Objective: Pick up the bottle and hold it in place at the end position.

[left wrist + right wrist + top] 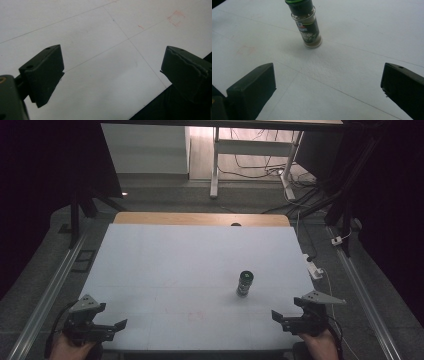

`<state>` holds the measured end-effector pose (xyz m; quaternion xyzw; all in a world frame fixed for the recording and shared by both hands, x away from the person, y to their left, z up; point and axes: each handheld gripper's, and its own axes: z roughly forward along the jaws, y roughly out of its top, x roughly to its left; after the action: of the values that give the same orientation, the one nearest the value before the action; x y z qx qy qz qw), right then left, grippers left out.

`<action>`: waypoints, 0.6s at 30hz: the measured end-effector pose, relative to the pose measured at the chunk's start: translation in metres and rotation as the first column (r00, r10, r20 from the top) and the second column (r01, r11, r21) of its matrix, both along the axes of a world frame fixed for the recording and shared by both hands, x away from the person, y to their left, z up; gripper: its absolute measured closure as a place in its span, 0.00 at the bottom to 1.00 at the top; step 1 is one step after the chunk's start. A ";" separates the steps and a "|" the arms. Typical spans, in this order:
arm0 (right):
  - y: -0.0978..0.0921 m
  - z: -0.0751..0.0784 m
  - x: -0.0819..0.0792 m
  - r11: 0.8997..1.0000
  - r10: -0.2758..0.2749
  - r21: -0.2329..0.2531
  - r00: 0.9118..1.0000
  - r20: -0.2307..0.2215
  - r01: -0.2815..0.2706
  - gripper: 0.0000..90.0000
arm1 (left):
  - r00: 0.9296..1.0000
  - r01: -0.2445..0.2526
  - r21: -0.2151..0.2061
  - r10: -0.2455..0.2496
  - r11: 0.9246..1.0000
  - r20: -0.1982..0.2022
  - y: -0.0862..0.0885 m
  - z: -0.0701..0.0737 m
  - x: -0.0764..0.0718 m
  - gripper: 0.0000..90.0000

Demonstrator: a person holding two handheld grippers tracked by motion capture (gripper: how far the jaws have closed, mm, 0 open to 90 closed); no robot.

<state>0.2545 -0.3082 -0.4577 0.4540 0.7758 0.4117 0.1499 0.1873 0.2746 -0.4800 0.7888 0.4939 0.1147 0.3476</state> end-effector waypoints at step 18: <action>0.002 -0.001 0.005 1.000 0.020 -0.007 0.999 -0.030 -0.020 0.00 | 1.000 -0.012 0.003 0.012 1.000 -0.007 0.001 0.000 -0.002 0.07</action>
<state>0.2599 -0.3057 -0.4591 0.4518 0.7840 0.4035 0.1357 0.1850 0.2754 -0.4802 0.7866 0.4998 0.1148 0.3438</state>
